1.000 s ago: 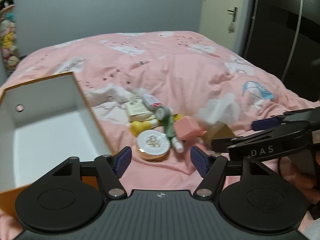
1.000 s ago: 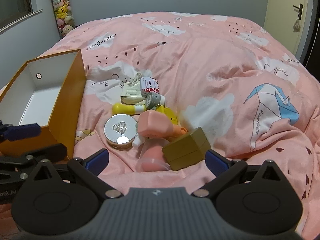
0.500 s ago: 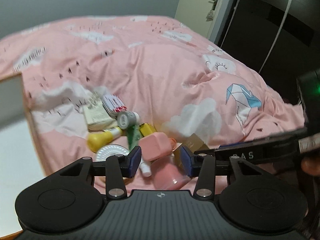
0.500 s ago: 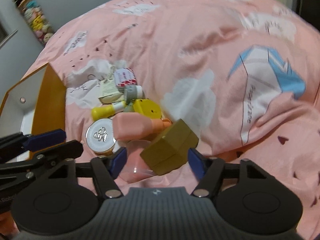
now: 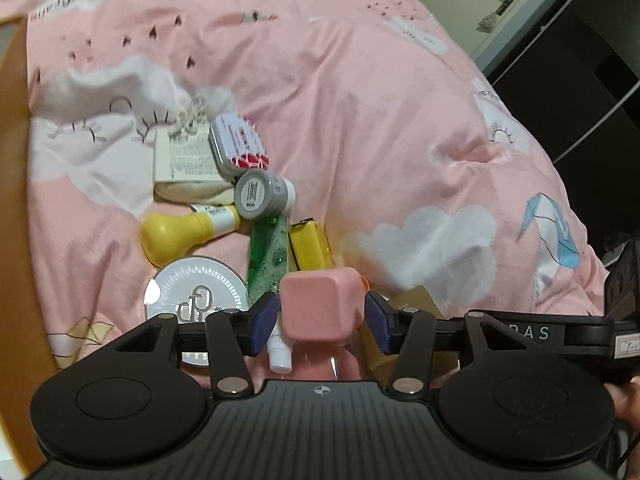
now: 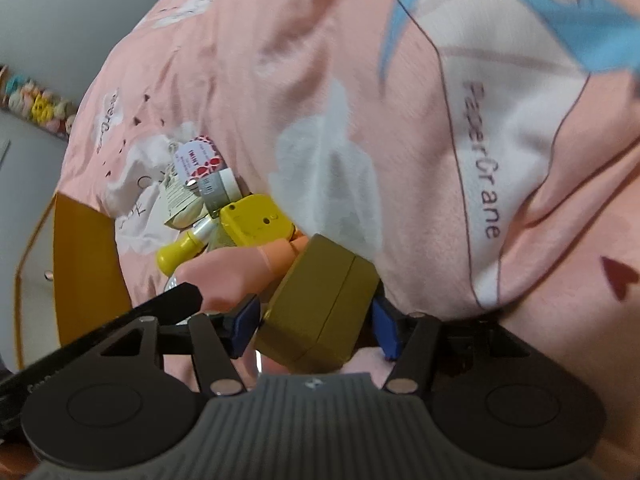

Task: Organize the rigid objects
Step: 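Grasp the pink cube with the left tool while the right tool grasps the gold square box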

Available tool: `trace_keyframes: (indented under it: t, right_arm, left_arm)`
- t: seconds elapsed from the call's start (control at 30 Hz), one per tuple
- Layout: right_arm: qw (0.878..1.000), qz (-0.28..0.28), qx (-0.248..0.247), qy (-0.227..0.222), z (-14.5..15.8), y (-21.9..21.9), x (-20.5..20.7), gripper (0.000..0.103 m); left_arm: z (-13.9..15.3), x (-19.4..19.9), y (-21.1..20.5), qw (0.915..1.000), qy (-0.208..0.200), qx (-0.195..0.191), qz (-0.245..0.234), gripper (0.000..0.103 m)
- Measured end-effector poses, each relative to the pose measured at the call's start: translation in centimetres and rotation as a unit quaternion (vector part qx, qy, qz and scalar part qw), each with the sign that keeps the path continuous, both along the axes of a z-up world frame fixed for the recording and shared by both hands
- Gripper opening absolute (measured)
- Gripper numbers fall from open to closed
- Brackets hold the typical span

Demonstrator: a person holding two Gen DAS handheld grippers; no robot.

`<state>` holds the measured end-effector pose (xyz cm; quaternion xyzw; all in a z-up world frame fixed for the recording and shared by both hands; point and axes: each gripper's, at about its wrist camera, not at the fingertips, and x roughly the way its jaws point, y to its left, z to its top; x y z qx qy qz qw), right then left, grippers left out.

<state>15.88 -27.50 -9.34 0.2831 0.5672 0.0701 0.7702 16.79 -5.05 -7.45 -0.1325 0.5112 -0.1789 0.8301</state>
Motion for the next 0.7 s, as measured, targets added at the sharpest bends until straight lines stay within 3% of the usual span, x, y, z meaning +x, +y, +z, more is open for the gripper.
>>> trace_keyframes:
  t: [0.3,0.7]
  right_arm:
    - [0.999,-0.008,0.028,0.018,-1.3,-0.3,0.8,0.057]
    - [0.999,0.028,0.002,-0.028,1.4,0.7,0.1,0.054]
  left_arm:
    - [-1.0,0.8,-0.7,1.0,0.004,0.001,-0.008,0.053]
    - [1.8,-2.4,-0.5,0.9961,-0.082,0.029,-0.015,0.049]
